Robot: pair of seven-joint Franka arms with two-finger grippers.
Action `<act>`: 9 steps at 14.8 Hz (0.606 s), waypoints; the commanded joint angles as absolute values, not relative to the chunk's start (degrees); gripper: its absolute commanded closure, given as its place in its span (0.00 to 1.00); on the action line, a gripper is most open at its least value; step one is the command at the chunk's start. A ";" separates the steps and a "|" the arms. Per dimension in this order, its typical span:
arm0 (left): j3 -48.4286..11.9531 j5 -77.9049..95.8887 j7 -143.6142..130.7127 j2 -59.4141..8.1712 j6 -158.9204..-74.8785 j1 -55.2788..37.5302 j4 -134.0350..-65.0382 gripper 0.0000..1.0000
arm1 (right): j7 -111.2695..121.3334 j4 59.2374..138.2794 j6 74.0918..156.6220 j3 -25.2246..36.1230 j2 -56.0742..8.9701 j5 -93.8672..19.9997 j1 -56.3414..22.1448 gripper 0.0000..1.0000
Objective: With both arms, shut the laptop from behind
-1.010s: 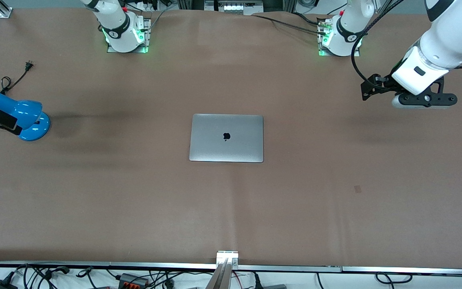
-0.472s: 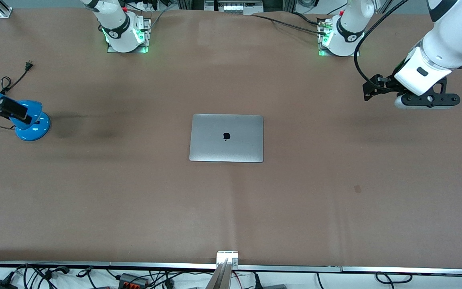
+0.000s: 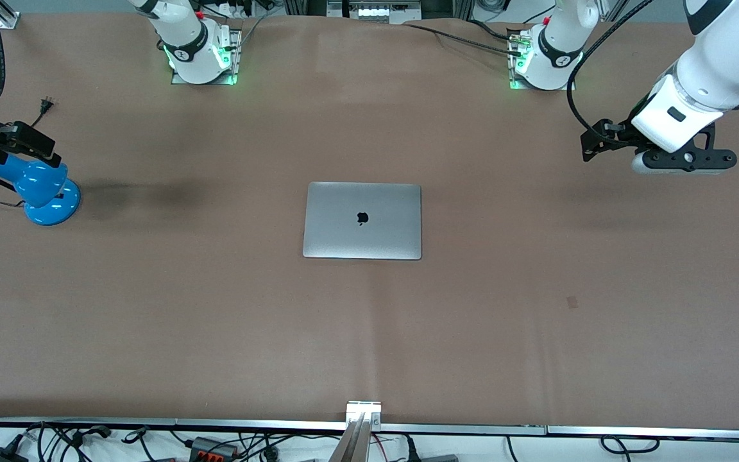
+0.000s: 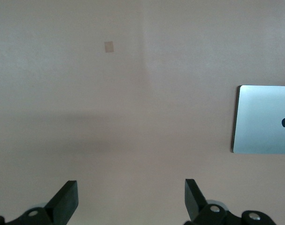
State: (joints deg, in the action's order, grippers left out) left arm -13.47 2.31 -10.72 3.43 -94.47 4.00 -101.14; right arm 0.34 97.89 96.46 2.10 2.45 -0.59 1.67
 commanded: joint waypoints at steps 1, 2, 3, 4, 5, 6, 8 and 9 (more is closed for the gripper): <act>-13.27 1.49 -10.02 4.39 -93.78 3.95 -100.99 0.00 | 1.14 99.40 97.65 0.97 3.60 0.35 2.72 0.00; -13.27 1.49 -10.02 4.39 -93.78 3.96 -100.99 0.00 | 1.14 99.40 97.73 0.97 3.52 0.35 2.72 0.00; -13.27 1.49 -10.02 4.39 -93.78 3.87 -100.90 0.00 | 1.14 99.40 97.73 0.97 3.52 0.35 2.72 0.00; -13.27 1.49 -10.02 4.39 -93.78 3.87 -100.99 0.00 | 1.14 99.40 97.65 0.97 3.60 0.35 2.72 0.00; -13.27 1.49 -10.02 4.39 -93.78 3.95 -100.99 0.00 | 1.14 99.40 97.39 0.97 3.60 0.26 2.72 0.00; -13.27 1.49 -10.02 4.39 -93.78 3.96 -100.90 0.00 | 1.06 99.40 97.21 0.97 3.60 0.26 2.72 0.00; -13.27 1.49 -10.02 4.39 -93.78 3.96 -100.99 0.00 | 1.14 99.40 96.86 0.97 3.60 0.35 2.72 0.00; -13.27 1.49 -9.93 4.39 -93.78 3.96 -100.90 0.00 | 1.14 99.40 96.59 0.97 3.60 0.26 2.72 0.00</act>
